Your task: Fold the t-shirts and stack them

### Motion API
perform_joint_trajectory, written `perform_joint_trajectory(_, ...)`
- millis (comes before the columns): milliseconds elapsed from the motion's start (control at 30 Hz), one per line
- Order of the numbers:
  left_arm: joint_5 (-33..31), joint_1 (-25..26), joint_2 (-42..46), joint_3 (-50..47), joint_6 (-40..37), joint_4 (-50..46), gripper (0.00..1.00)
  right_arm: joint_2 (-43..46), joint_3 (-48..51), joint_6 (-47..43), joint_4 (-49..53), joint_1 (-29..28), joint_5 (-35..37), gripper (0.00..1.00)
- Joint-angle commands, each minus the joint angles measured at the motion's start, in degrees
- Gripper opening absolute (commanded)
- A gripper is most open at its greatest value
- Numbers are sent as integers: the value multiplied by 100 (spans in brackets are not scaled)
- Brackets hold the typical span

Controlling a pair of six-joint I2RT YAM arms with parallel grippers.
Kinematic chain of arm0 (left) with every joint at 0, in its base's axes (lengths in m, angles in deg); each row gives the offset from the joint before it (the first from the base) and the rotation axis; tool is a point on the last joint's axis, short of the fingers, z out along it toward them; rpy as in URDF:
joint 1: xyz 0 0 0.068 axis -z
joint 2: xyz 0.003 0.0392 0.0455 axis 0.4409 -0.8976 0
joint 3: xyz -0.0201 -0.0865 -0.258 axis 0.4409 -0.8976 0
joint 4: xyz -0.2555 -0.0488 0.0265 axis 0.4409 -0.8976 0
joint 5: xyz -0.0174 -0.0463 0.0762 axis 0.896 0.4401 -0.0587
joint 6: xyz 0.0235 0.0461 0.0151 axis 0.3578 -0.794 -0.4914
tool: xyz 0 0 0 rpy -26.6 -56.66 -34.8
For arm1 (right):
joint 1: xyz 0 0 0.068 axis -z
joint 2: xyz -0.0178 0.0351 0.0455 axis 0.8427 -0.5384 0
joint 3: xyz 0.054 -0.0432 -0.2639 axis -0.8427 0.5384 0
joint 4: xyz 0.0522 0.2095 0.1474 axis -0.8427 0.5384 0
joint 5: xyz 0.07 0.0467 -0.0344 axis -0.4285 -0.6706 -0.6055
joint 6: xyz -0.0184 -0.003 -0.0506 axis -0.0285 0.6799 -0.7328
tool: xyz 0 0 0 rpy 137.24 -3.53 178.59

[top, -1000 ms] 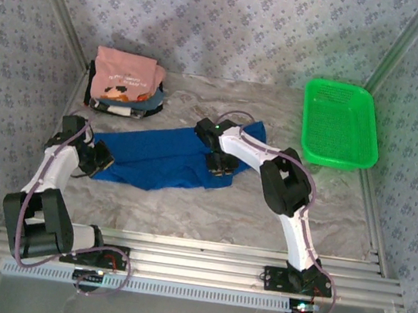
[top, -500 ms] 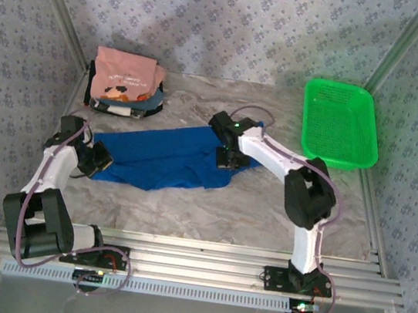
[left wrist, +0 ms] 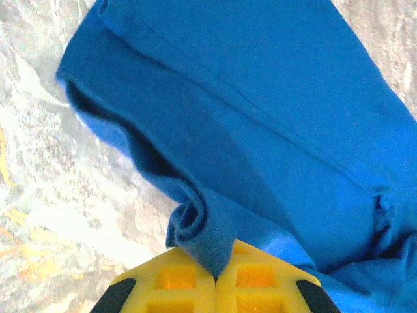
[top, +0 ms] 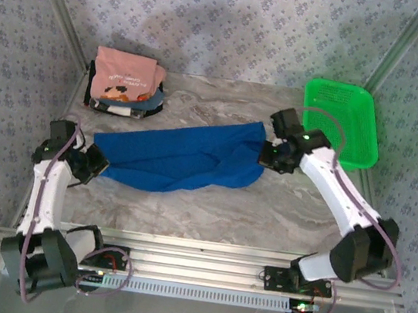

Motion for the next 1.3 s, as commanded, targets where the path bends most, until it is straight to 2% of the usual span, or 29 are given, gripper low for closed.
perform_joint_trajectory(0, 183, -40, 584, 58, 361, -685, 0, 411, 343, -91, 412, 362, -641, 0)
perform_joint_trajectory(400, -384, -40, 2613, -439, 1514, -2705, 0, 1573, 1269, -553, 1583, 1458, -1777, 0)
perform_joint_trajectory(567, -549, -36, 3090, -823, 1822, -2956, 0, 1665, 1827, -718, 1917, 1545, -2247, 0)
perform_joint_trajectory(800, -555, -36, 3193, -1163, 1842, -2937, 0, 1596, 2557, -717, 2180, 1644, -2144, 0)
perform_joint_trajectory(933, -529, -36, 3168, -1233, 1851, -2777, 0, 1602, 2280, -690, 2206, 1674, -1895, 0)
perform_joint_trajectory(1067, -414, -40, 3104, -1197, 1886, -2378, 0, 1464, 1763, -491, 1754, 1679, -1968, 0)
perform_joint_trajectory(1267, -459, -39, 2513, -985, 1667, -1860, 0, 551, 740, -759, 1297, 1633, -2067, 0)
